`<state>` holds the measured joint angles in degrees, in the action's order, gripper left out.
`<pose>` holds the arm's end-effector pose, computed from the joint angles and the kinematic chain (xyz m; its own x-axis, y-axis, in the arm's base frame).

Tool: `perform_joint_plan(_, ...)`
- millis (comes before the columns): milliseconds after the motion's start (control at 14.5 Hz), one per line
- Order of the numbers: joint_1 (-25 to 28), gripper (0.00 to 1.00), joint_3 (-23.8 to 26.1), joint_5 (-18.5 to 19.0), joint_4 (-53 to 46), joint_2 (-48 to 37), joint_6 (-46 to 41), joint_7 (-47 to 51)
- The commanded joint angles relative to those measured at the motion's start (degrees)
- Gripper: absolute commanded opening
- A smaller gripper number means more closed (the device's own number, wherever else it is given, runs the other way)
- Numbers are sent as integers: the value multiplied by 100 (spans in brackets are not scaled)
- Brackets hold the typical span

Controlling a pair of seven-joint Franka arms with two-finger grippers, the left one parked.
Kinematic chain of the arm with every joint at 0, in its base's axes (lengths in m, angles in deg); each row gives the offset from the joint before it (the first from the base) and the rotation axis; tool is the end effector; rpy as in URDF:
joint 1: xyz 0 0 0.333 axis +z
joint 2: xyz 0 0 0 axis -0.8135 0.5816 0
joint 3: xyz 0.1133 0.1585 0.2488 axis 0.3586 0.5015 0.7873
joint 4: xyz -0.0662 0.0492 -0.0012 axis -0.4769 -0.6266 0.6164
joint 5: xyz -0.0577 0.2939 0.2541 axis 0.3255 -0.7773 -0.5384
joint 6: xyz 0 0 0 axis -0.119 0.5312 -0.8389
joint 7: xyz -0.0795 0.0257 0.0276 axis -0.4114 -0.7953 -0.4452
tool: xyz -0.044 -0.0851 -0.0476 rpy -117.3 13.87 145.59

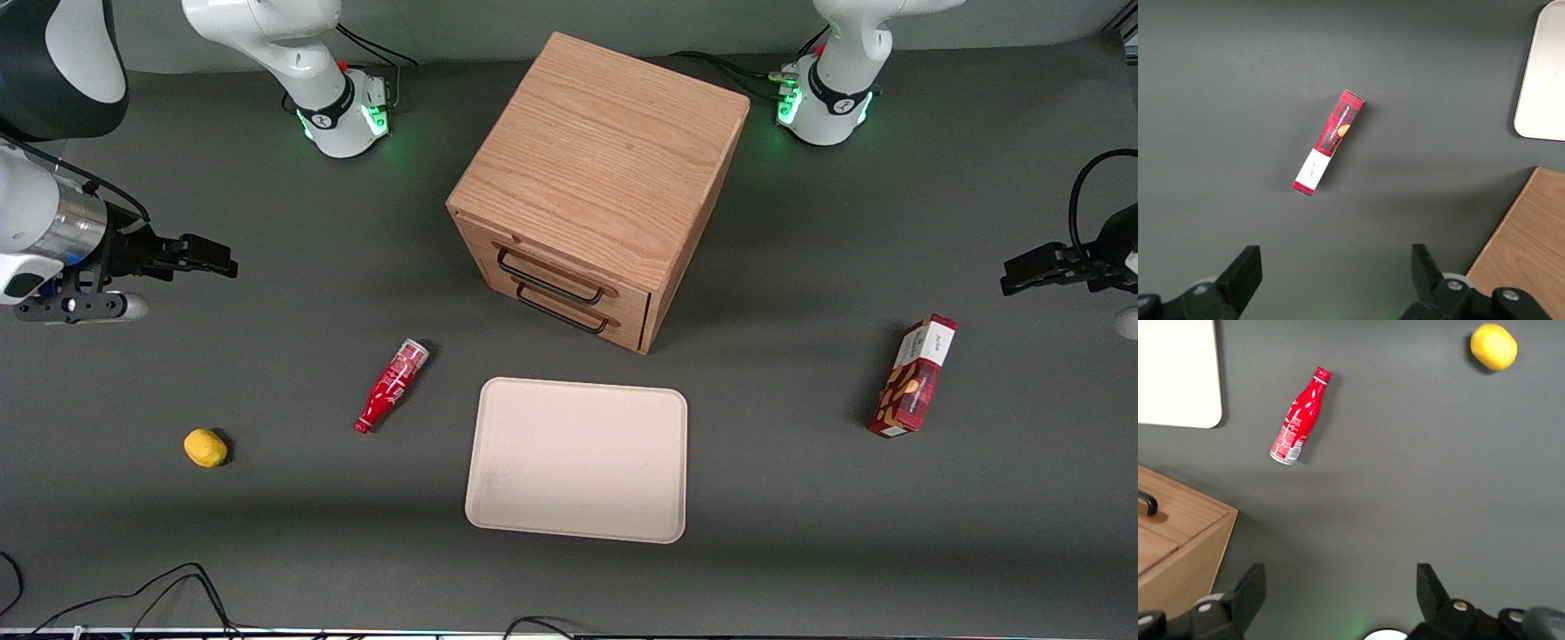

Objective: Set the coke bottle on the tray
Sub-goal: 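Move the right gripper down toward the red Coca-Cola bottle's cap end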

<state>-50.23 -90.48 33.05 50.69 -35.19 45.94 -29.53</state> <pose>0.5582 0.0320 0.5431 0.9815 -0.0713 -0.1779 -0.0824 -0.9950 -0.0556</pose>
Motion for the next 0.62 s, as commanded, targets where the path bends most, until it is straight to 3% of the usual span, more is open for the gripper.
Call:
perform_joint_plan(0,177,100,251,-1,-368,501,-53,1290)
perform_joint_plan(275,213,100,638,-1,-449,1328,735,2567)
perform_joint_plan(550,230,100,780,60,43,1820,1808,2989)
